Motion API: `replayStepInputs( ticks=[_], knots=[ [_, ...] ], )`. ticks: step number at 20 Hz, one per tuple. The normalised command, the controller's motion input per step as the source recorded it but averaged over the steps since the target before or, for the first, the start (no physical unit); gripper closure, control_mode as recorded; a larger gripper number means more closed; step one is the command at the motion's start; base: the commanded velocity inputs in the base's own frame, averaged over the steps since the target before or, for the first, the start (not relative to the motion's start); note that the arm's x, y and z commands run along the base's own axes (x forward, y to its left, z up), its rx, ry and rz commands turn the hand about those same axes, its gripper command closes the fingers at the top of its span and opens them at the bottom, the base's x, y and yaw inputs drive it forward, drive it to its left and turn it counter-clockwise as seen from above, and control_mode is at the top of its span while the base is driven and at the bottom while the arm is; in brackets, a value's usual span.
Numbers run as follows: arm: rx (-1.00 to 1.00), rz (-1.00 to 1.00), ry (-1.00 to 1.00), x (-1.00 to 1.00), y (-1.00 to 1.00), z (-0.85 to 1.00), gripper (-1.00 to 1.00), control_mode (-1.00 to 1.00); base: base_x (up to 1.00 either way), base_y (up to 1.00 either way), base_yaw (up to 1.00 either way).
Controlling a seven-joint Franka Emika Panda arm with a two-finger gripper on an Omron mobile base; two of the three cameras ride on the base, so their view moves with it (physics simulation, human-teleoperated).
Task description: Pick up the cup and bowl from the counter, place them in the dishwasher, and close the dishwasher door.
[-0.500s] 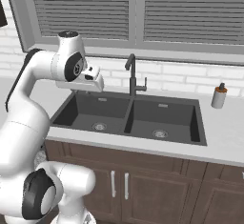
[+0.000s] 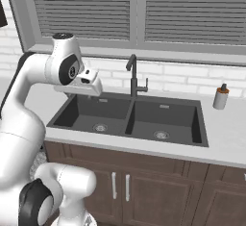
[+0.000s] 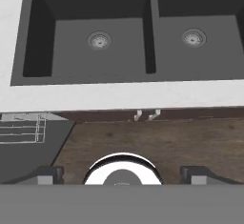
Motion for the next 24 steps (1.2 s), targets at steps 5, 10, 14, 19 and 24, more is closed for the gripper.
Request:
replayStepInputs(
  ticks=[5, 10, 14, 19, 24],
  knots=[
    [0.0, -0.01, 0.0, -0.45, 0.0, -0.02, -1.0, -1.0, 0.0, 0.0, 0.0],
    [0.01, 0.08, 0.0, -0.35, 0.0, 0.0, -1.0, -1.0, 0.0, 0.0, 0.0],
    [0.0, 0.1, 0.0, -0.06, 0.0, 0.0, -1.0, -1.0, 0.0, 0.0, 0.0],
    [0.01, 0.02, 0.0, 0.01, 0.0, 0.0, -1.0, -1.0, 0.0, 0.0, 0.0],
    [-0.01, 0.23, -0.02, -0.39, -0.01, 0.0, -1.0, -1.0, 0.0, 0.0, 0.0]
  ],
)
